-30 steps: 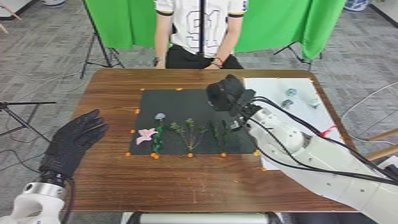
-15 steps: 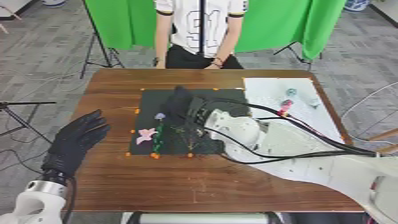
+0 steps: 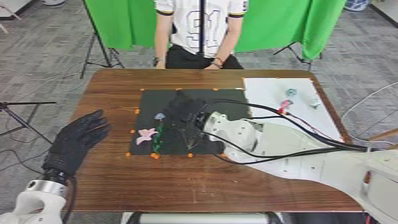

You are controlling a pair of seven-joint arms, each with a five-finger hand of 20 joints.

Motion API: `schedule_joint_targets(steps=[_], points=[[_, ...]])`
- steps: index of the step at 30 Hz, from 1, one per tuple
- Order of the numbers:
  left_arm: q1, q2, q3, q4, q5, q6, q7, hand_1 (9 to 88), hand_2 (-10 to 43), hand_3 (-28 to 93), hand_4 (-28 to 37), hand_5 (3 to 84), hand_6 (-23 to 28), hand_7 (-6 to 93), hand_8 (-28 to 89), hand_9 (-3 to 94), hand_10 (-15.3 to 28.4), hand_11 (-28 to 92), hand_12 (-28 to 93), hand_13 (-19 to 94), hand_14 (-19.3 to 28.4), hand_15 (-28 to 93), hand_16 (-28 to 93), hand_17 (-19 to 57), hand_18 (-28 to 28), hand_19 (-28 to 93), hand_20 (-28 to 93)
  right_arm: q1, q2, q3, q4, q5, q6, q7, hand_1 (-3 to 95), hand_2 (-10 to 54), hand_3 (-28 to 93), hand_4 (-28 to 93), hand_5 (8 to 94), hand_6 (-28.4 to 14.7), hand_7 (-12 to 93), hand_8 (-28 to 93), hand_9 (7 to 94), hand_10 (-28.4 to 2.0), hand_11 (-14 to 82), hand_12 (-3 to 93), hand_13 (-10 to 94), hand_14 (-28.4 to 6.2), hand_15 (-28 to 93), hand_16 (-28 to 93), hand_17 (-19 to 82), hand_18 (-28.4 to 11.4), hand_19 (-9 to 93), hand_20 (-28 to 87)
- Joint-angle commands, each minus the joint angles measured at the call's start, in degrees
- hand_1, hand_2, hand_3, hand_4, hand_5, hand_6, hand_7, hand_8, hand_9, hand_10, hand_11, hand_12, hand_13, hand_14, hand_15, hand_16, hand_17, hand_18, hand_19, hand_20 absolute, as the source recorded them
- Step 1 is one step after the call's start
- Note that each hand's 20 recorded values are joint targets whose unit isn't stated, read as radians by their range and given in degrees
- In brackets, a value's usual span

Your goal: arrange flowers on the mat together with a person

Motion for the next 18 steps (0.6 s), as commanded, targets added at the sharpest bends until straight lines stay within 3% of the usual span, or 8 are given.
schedule_joint_targets(steps=[1,10,16,18], points=[[0.4,0.02,0.38,0.39,0.01,-0.32,-0.4,28.3,2.5,72,-20.1,40.0,6.0,17.8,-9,34.1,14.3,27,13,28,16.3,38,-2,-7.1,20.7,49,10,1.2,-0.6,0.6,0.5,-0.5,1.1,0.4,46.3,-5.7,82,-28,62.6,4.6,55,-2,75.6,-6.0,28.9,52.6,68,-4.2,60,35,27,-14.9,68,41],[0.3,-0.13,0.45,0.48,0.12,-0.43,-0.4,28.1,2.5,72,-19.9,40.0,5.9,17.7,-9,34.1,14.2,27,13,28,16.3,38,-2,-7.0,20.7,49,10,1.9,-1.0,-0.8,3.0,-0.6,0.6,1.2,46.0,-5.5,81,-28,60.8,5.1,55,-3,74.1,-5.5,27.7,51.7,66,-3.6,58,36,26,-14.8,67,41],[0.6,-0.15,0.31,0.38,0.0,-0.12,-0.25,28.1,2.5,72,-19.9,40.0,5.9,17.8,-9,34.1,14.3,27,13,28,16.3,38,-2,-7.0,20.7,49,10,1.3,-0.1,0.2,1.5,-1.5,-0.8,2.8,42.2,-6.5,81,-28,58.3,4.7,55,-3,71.5,-5.9,27.6,51.5,64,-4.1,60,33,24,-15.2,65,41],[0.7,-0.19,0.2,0.3,-0.05,-0.05,-0.25,28.2,2.5,72,-19.9,40.0,5.9,17.8,-9,34.1,14.3,27,13,28,16.3,38,-2,-7.1,20.7,49,10,0.4,0.5,2.1,0.2,-1.4,-1.3,2.0,38.3,-7.7,82,-28,57.8,4.6,55,-3,68.8,-6.8,34.6,45.5,63,-5.0,62,28,23,-15.5,65,42]])
